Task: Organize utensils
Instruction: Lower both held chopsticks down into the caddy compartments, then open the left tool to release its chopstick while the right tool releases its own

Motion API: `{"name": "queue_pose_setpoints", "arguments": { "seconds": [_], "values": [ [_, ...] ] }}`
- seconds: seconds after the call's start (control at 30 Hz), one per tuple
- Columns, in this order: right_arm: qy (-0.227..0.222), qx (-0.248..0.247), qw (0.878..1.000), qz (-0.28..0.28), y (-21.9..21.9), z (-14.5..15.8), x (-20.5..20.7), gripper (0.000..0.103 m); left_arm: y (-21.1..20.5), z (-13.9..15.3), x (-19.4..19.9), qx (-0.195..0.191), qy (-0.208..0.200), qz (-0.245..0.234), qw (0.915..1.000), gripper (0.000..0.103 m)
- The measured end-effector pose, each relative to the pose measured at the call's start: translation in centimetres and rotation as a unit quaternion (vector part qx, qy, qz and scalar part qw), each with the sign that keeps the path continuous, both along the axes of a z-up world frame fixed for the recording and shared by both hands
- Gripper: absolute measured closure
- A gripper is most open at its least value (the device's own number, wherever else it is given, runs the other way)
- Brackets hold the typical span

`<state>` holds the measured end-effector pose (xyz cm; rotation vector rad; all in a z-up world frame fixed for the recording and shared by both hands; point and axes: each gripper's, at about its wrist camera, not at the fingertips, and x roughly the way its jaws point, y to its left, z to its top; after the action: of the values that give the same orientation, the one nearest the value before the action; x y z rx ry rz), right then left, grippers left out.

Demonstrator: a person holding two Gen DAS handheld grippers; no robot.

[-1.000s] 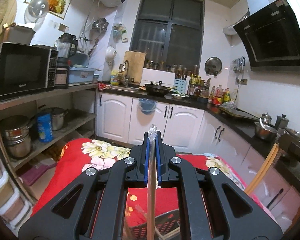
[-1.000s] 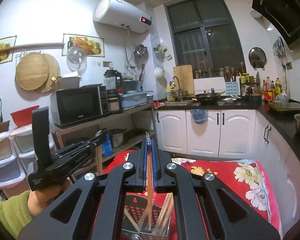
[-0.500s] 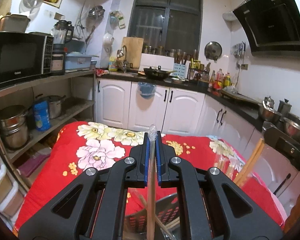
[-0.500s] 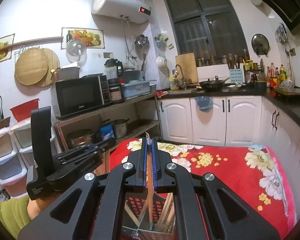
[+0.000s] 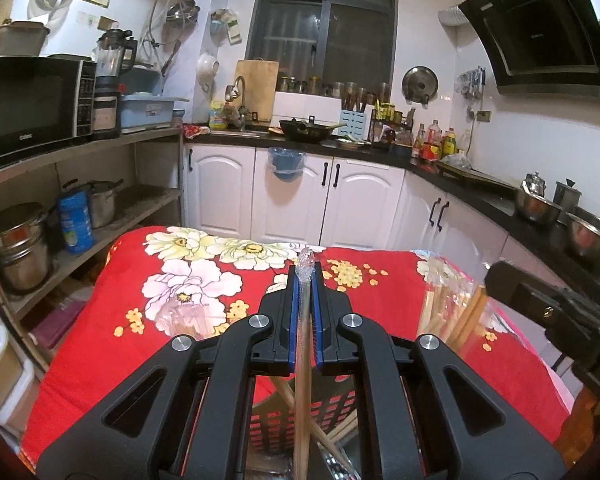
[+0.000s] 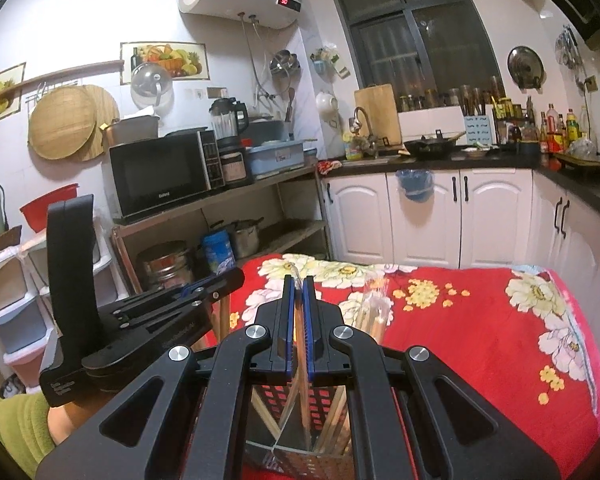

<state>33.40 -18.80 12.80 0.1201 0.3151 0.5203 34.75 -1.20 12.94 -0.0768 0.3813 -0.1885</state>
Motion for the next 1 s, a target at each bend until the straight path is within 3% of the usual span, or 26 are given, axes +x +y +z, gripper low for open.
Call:
{"name": "queue_pose_setpoints", "arguments": {
  "seconds": [0.67, 1.0],
  "values": [
    [0.045, -0.022, 0.999, -0.012, -0.4, -0.9, 0.2, 0.098, 0.8, -0.1, -1.3, 0.008, 0.043, -0.017, 0.9989, 0.099],
    [0.064, -0.018, 0.998, -0.01, -0.5, -0.6, 0.5, 0.097, 0.7, 0.2, -2.0, 0.014, 0.05, -0.019, 0.9985, 0.081]
  ]
}}
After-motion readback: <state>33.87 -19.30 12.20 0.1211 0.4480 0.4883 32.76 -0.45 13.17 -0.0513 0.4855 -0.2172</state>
